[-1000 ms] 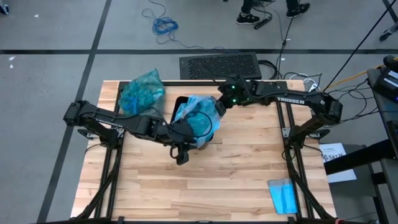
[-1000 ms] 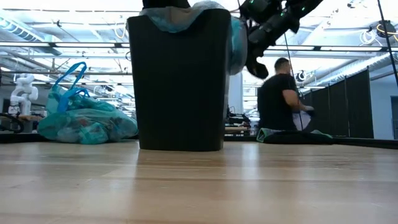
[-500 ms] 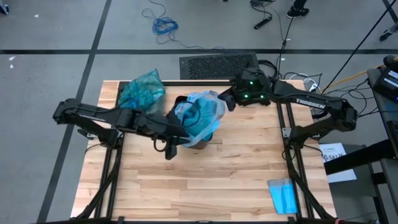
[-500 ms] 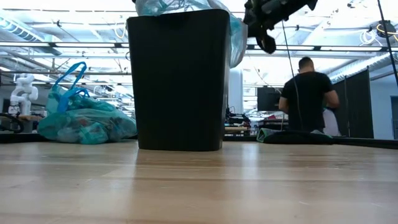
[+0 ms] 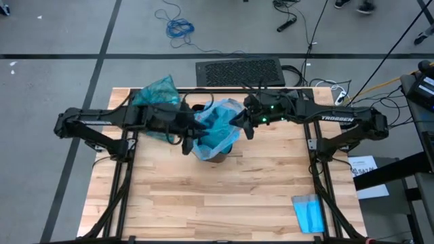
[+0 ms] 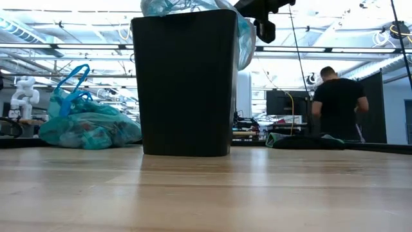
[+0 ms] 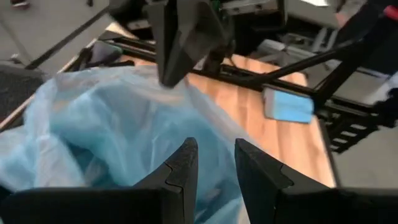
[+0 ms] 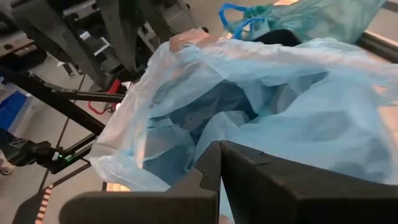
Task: Place trash/remove bag and relplace
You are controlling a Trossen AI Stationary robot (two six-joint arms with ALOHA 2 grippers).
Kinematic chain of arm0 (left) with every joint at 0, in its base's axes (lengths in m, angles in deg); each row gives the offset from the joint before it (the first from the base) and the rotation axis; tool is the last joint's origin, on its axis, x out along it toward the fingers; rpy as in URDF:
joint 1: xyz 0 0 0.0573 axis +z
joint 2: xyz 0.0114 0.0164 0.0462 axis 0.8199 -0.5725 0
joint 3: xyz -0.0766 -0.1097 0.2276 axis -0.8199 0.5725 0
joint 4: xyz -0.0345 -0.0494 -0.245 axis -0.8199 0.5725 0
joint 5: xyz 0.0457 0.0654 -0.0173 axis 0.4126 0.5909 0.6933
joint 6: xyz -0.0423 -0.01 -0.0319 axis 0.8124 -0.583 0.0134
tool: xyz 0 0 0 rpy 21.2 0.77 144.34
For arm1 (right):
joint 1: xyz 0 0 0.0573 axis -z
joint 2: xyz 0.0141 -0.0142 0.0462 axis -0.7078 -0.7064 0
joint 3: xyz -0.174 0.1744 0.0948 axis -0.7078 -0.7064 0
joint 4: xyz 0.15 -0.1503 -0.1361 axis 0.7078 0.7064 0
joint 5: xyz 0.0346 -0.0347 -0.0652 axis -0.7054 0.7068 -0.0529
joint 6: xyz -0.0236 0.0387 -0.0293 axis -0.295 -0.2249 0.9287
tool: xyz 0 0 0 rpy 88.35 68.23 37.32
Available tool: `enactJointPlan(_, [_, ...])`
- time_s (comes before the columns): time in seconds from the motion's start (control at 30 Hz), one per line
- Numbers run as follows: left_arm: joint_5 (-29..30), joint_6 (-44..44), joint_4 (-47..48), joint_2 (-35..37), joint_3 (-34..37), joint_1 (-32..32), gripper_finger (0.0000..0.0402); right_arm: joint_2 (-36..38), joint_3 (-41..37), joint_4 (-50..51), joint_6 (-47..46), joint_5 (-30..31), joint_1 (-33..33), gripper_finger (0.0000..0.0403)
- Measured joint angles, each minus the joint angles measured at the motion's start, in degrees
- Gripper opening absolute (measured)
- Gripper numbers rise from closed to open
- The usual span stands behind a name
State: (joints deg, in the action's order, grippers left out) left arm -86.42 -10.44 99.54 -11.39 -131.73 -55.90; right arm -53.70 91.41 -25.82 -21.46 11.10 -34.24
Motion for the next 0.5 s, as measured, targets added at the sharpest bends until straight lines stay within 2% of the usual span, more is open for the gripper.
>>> enactJointPlan(0.13, [-2.5, -2.1, 1.3, -2.3, -1.9, 3.0, 0.0102, -1.3, 0.0, -1.7, -1.3, 0.0, -0.6, 0.0000])
enactJointPlan(0.3, [-3.8, -3.3, 8.2, -4.8, -2.6, 6.9, 0.0102, -1.8, 0.0, -2.0, -2.4, -0.1, -1.7, 0.0000])
enactJointPlan(0.5, [-2.0, -3.8, 13.2, -5.3, -2.6, 10.2, 0.0102, -1.8, 0.0, -1.3, -4.0, -0.4, -4.0, 0.0000])
